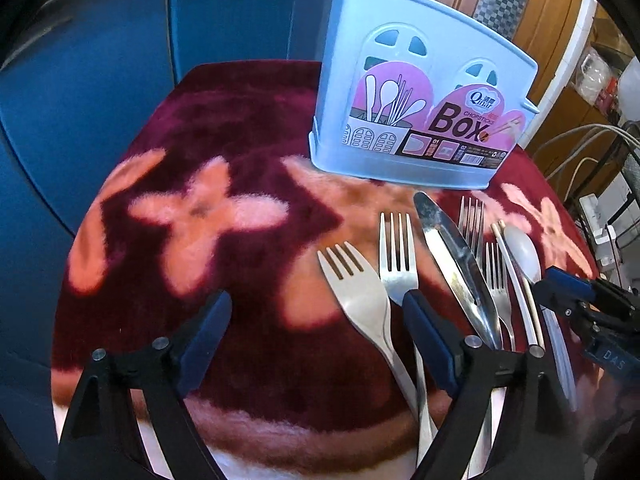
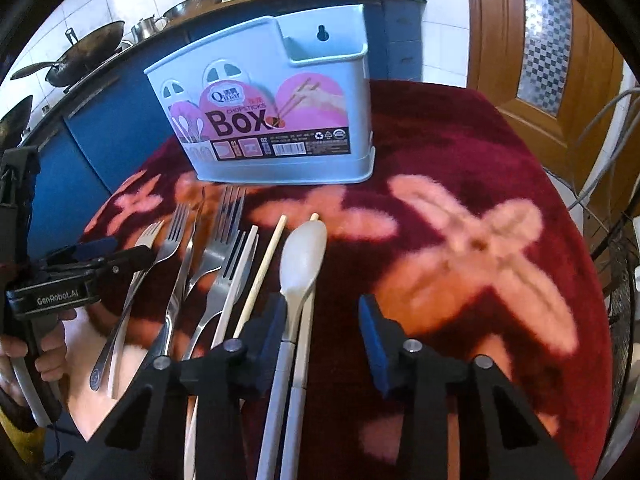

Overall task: Organize utensils
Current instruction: 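Grasp a silver fork with the left tool while the right tool grasps the white plastic spoon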

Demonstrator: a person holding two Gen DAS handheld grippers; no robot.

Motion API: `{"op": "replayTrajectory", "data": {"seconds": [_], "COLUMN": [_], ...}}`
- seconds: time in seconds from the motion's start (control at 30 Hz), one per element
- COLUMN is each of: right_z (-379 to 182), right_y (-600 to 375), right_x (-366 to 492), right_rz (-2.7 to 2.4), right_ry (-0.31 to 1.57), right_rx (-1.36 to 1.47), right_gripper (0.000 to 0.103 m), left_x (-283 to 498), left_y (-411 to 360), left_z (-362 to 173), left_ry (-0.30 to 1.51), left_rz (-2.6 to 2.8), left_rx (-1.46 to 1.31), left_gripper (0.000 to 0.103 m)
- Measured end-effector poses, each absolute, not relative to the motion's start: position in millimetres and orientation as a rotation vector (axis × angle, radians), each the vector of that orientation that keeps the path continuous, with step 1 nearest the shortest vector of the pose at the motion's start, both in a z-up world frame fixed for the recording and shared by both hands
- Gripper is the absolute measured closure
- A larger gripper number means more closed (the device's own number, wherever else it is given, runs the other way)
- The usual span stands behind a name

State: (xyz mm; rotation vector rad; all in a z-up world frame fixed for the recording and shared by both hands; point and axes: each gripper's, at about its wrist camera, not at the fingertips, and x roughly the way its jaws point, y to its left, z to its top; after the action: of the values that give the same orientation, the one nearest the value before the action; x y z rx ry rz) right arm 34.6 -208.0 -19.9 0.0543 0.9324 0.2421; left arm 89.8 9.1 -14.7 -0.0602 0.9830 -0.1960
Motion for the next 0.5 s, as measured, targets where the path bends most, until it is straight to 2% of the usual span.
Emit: {"op": "replayTrajectory", "data": {"seconds": [0.03, 0.1, 0.2, 0.27, 0.33, 0.4, 0.43, 0.5], "right_z": [-20, -19, -20, -20, -21, -21, -20, -19], "right_y": [-208, -209, -212, -215, -215, -213, -212, -210], "right_x": [36, 39, 45, 47, 49, 49, 49, 49], "right_rz": [0.251, 0.268, 0.291, 0.301, 0.306, 0.308, 0.310, 0.314], "right_ry": [0.936, 0.945, 0.961, 0.971, 0.976, 0.975, 0.972, 0.970], "right_rx": [0.055, 0.063, 0.097, 0.121, 0.122, 0.107, 0.101, 0.095], "right_gripper": [0.067, 0.068, 0.069, 0.070, 0.072, 0.078, 0.088, 0.089], "left_x": [92, 92, 90, 87, 85, 83, 79, 77], "left_y": [8, 6, 2, -1, -4, -7, -9, -9], "left_z": [-14, -13, -12, -10, -10, -9, -7, -6], "left_ry": [0.983, 0.976, 0.968, 0.964, 0.966, 0.961, 0.957, 0.951], "left_rz": [-0.191, -0.201, -0.233, -0.255, -0.276, -0.271, -0.269, -0.264], "left_rx": [-0.040, -0.020, -0.007, -0.002, -0.005, 0.008, 0.013, 0.015], "left_gripper": [0.025, 0.031, 0.046, 0.060, 0.068, 0.068, 0.068, 0.068]}}
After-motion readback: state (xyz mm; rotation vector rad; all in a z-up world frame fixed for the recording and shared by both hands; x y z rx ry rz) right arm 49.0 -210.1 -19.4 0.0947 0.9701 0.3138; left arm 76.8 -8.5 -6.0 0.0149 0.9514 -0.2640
